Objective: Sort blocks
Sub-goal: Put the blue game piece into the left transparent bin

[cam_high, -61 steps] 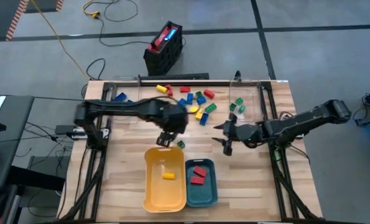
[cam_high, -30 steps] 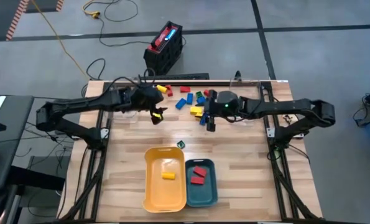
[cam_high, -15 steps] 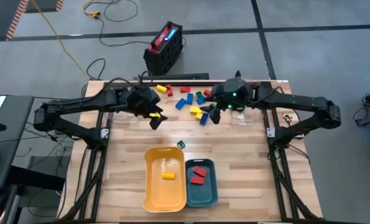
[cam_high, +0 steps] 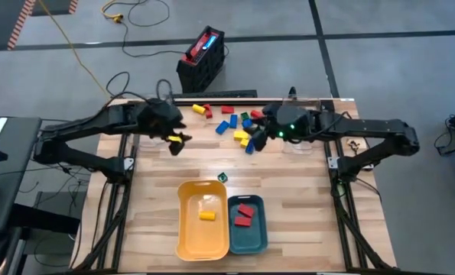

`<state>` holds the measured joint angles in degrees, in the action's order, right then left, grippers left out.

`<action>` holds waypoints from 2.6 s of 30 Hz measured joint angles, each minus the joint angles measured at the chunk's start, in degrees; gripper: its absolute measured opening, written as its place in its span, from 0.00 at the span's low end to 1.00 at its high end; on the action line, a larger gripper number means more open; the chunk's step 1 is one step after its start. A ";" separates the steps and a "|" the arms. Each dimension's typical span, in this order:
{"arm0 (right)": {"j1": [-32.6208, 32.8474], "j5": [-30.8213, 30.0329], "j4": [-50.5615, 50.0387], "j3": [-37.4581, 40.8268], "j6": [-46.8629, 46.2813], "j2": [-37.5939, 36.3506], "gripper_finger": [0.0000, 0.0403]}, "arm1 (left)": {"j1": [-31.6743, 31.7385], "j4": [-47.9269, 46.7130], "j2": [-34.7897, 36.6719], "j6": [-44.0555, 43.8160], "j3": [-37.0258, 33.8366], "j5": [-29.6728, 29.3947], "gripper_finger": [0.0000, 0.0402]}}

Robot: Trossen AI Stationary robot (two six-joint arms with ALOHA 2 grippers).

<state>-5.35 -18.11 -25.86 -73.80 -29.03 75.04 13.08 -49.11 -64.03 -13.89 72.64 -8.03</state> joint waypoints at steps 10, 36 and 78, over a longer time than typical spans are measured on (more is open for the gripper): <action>-20.74 24.03 15.21 -1.13 15.07 4.90 0.62 | 2.21 6.40 1.83 -0.82 0.00 -11.46 0.61; -26.77 26.89 11.88 -11.08 7.20 14.95 0.62 | 30.88 7.47 -22.07 11.19 2.49 23.66 0.61; -26.95 35.38 1.41 -11.10 25.22 7.11 0.62 | 14.15 -17.59 -63.17 4.08 44.68 4.73 0.61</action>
<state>-32.30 17.27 -24.45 -84.90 -3.81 82.15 27.24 -66.71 -127.20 -9.82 117.32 -3.30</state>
